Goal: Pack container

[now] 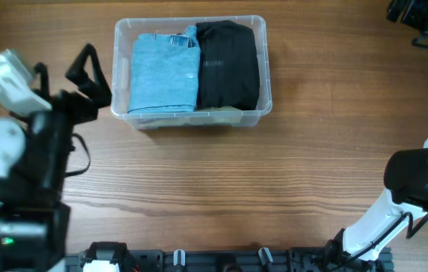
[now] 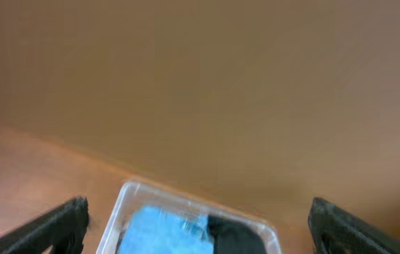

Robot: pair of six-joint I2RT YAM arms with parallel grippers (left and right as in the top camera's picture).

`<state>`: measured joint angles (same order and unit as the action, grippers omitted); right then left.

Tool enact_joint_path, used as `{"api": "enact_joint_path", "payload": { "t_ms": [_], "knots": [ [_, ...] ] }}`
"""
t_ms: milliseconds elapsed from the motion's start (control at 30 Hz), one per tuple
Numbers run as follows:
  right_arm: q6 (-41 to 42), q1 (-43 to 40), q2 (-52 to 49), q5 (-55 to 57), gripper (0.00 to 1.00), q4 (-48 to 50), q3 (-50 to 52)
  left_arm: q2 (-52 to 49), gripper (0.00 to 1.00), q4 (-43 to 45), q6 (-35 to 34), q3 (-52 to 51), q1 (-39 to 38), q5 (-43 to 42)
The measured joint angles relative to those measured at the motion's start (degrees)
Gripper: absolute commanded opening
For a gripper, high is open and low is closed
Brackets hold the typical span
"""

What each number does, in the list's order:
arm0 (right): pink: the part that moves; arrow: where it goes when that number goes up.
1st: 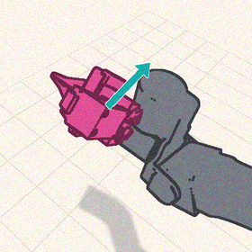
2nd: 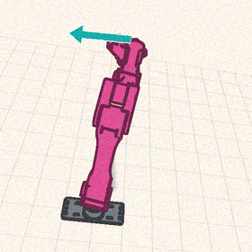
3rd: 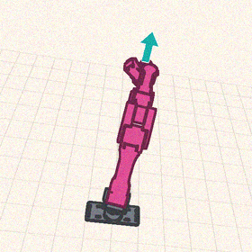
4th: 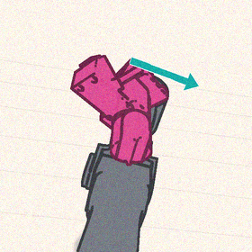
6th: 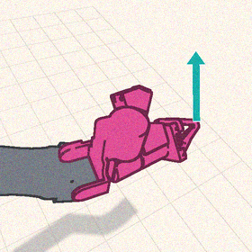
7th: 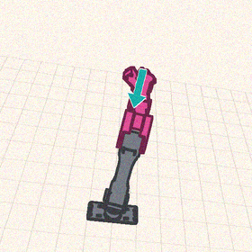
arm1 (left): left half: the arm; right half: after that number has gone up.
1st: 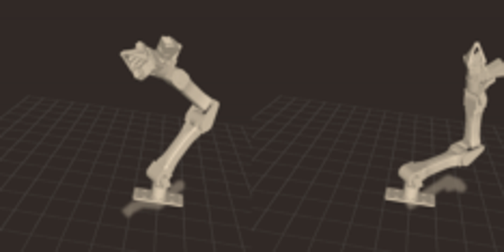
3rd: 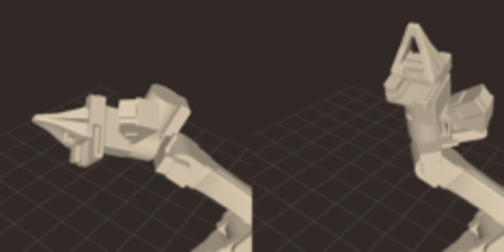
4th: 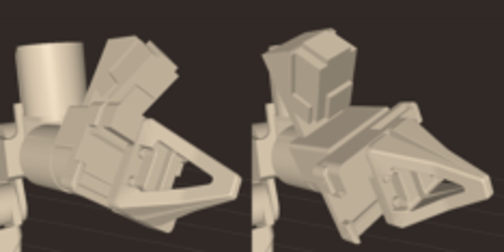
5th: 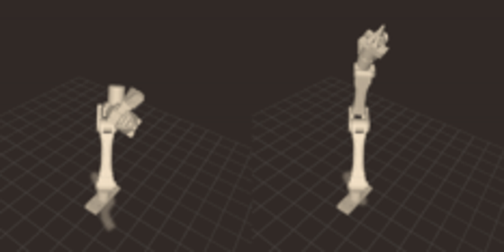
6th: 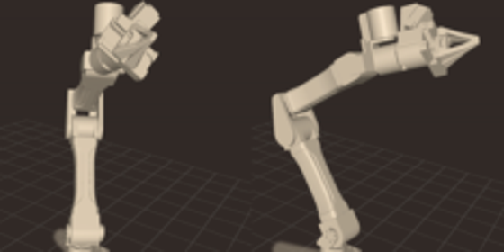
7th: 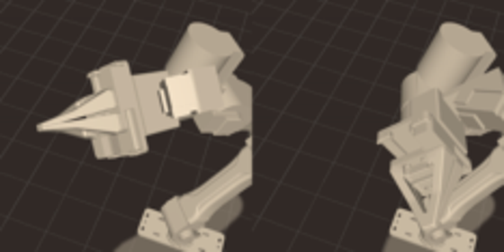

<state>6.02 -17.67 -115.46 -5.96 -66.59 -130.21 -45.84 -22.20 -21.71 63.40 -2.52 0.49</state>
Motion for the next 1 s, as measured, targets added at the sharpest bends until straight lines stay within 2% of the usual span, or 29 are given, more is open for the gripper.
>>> {"api": "enact_joint_path", "payload": {
  "t_ms": [100,233,467,733,1000],
  "knots": [
    [0.0,0.0,0.0,0.0,1.00,0.0,0.0,8.1,1.00,18.8,0.6,-19.1,1.2,-3.0],
    [0.0,0.0,0.0,0.0,1.00,0.1,0.0,21.2,1.00,27.8,0.9,-38.1,1.2,-5.5],
    [0.0,0.0,0.0,0.0,1.00,0.1,0.0,37.2,1.00,28.2,1.9,-53.5,2.0,-7.9],
    [0.0,0.0,0.0,0.0,1.00,0.0,0.0,41.8,1.00,23.1,2.2,-58.8,1.1,-9.4],
    [0.0,0.0,0.0,0.0,1.00,0.0,0.0,44.9,1.00,14.9,3.2,-59.4,1.1,-8.8]
  ]
}}
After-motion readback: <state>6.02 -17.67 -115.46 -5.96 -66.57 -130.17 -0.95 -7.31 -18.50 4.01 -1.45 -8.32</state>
